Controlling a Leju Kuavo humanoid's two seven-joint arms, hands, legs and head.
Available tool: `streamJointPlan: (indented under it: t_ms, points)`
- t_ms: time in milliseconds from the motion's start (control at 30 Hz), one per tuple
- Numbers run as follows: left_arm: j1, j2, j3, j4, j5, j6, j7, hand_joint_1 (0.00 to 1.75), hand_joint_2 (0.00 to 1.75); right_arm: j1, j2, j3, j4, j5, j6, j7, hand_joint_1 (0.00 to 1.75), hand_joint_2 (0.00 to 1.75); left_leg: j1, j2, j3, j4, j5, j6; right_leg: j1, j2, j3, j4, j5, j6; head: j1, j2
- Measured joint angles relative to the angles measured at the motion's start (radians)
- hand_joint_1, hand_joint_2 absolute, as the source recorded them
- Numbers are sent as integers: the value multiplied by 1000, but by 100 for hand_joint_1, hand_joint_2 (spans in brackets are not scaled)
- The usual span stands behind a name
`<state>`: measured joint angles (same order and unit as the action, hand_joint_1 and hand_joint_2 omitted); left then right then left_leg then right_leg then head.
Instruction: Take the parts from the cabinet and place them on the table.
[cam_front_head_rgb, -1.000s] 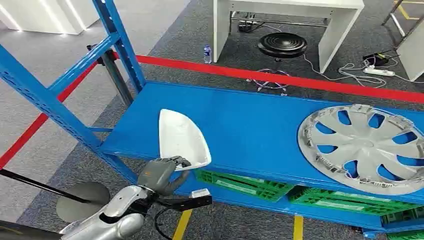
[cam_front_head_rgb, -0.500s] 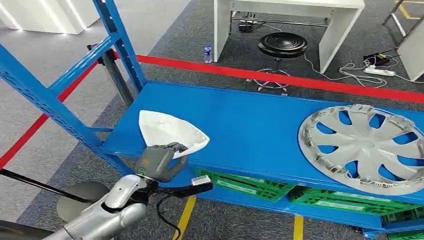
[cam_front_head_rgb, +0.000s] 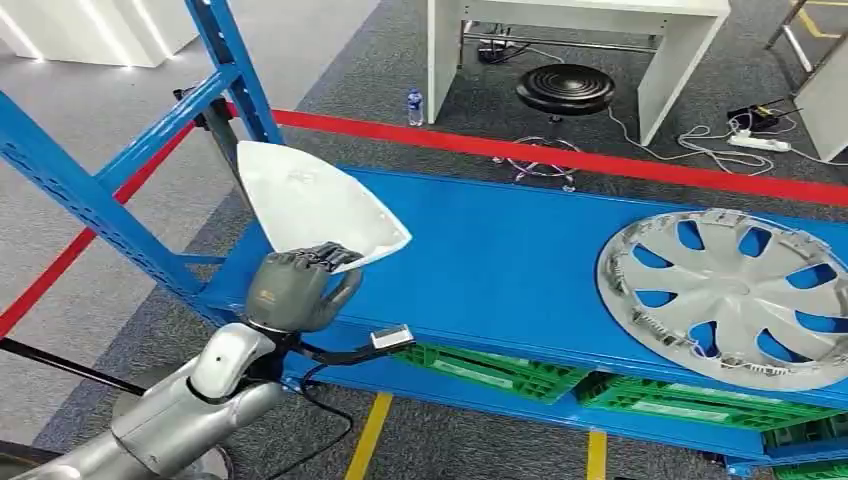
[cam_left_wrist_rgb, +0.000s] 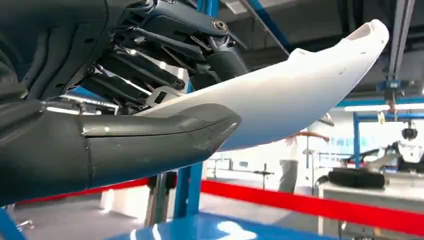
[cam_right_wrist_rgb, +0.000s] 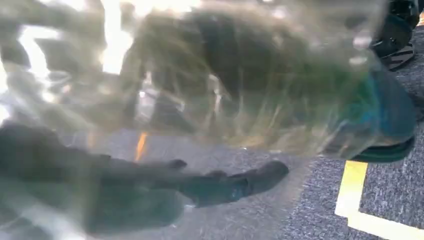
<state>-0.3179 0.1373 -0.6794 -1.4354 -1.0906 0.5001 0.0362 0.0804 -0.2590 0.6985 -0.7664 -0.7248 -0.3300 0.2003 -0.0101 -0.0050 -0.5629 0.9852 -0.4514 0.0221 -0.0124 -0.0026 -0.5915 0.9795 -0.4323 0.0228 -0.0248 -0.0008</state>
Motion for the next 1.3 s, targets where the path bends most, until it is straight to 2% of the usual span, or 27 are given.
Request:
streamJointPlan:
  t_ms: [467,800,1000,1033,1300]
  points:
    - [-13,13,-21,-52,-35,10,-27,175,175,-18,6,-3,42,24,21,0,0,0,0,0,0,0,0,0,0,0,0,0,0,0,0,0]
    - [-27,31,-68,-58,-71,3,-55,175,175,-28,14,-3,58,36,31,0,0,0,0,0,0,0,0,0,0,0,0,0,0,0,0,0]
    - [-29,34,-75,-60,-79,4,-55,171,175,-29,16,-3,59,36,31,0,0,0,0,0,0,0,0,0,0,0,0,0,0,0,0,0]
    - [-37,40,-90,-65,-89,6,-56,175,175,-31,18,-3,63,38,32,0,0,0,0,0,0,0,0,0,0,0,0,0,0,0,0,0]
    - [-43,58,-111,-86,-140,45,-40,175,175,-42,27,-3,83,40,39,0,0,0,0,0,0,0,0,0,0,0,0,0,0,0,0,0]
